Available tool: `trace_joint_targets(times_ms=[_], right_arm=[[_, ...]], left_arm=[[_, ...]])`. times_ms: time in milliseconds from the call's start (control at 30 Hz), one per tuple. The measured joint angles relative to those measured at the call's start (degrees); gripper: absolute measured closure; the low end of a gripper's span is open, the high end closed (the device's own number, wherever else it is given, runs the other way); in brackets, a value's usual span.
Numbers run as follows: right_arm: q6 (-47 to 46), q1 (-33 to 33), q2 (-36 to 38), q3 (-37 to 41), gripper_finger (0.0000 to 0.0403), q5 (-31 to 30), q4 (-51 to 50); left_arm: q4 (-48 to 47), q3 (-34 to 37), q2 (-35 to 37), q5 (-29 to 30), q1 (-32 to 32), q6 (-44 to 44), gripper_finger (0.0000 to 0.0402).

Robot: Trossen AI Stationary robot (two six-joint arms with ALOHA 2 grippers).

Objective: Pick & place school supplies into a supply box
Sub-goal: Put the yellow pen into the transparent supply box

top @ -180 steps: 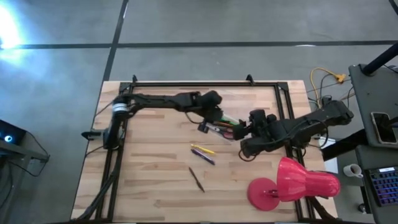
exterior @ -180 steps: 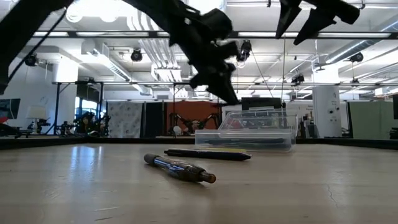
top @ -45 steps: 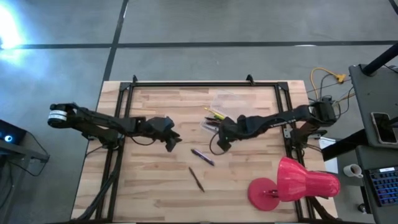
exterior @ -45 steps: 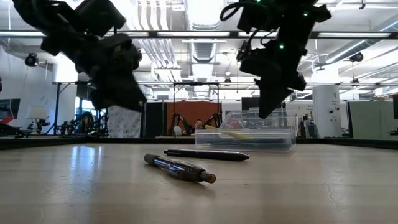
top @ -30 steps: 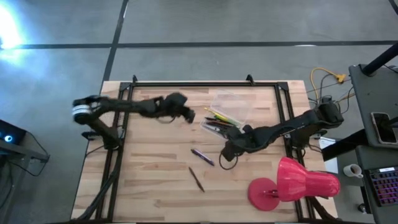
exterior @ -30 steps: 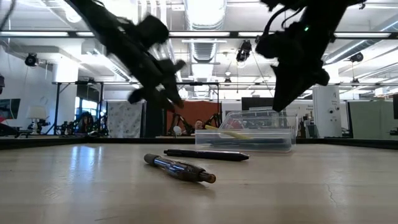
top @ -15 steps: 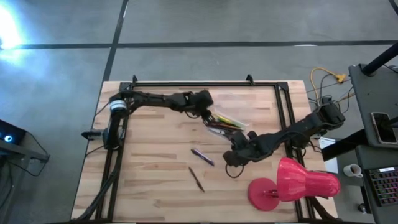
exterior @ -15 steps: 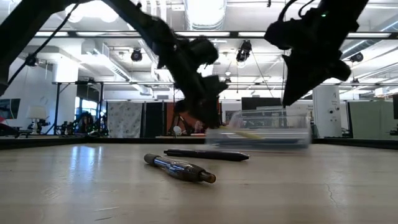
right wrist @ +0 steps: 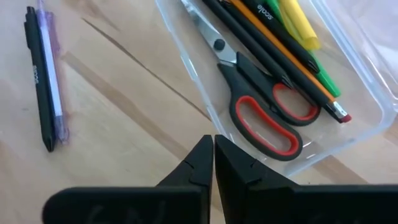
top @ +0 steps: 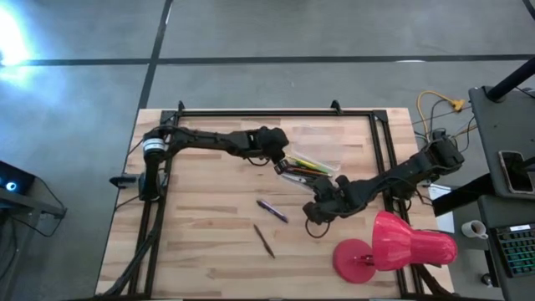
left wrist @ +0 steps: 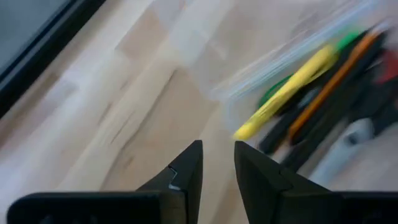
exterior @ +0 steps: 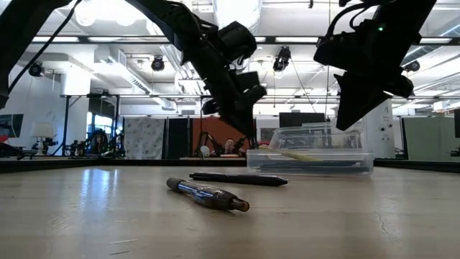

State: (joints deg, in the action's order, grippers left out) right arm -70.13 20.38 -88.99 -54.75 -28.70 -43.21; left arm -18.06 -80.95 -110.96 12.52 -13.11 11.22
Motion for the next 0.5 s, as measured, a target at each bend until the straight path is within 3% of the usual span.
trace_joint_targets(times_ms=[167,367,500], right_arm=[[0.0,0.0,0.0,0.4,0.0394,0.1,0.0],[0.0,0.0,0.0,0.3,0.0394,0.2,0.0],[-0.2,0.0,0.0,0.5,0.0394,0.2,0.0]], left_arm=[[6.9,1.0,-0.7,-2.2,0.4,-0.1,0.0325],[6.8,2.6,-1.5,-5.7,0.4,1.1,0.0325],[8.8,3.7,-1.7,-12.9,0.4,1.8,0.0325]])
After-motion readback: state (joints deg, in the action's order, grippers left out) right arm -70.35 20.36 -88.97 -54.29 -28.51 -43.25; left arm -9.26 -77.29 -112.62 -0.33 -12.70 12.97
